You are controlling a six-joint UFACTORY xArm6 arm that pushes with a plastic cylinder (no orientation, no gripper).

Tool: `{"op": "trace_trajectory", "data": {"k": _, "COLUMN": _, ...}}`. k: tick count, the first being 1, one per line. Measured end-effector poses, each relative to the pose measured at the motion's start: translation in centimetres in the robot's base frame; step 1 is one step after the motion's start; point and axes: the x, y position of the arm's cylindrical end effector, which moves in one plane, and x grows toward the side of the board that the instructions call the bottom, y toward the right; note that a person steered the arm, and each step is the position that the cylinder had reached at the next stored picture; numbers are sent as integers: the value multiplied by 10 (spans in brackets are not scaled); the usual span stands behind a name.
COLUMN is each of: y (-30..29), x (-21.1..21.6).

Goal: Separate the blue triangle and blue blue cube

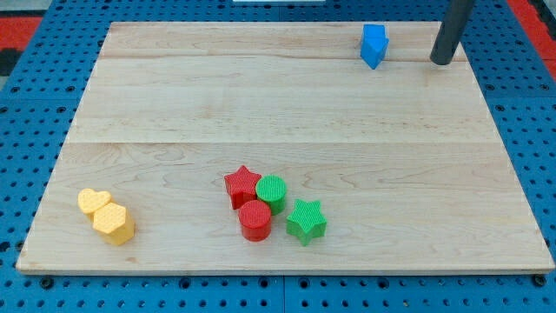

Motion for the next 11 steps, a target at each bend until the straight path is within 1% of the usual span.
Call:
{"op": "trace_trajectory", "data": {"k": 4, "y": -2, "x": -32}}
{"op": "trace_trajectory", "data": {"k": 5, "y": -8, "x": -50}}
{"op": "trace_trajectory", "data": {"k": 6, "y": -29, "x": -71}}
{"op": "trace_trajectory", "data": {"k": 7, "y": -75, "x": -72}}
{"op": "trace_trajectory", "data": {"k": 8, "y": -111, "x": -55}}
{"op": "trace_trajectory", "data": {"k": 9, "y": -128, "x": -31}}
{"op": "trace_trajectory", "data": {"k": 10, "y": -127, "x": -8}}
{"op": "trace_trajectory", "data": {"k": 11, "y": -137, "x": -22}}
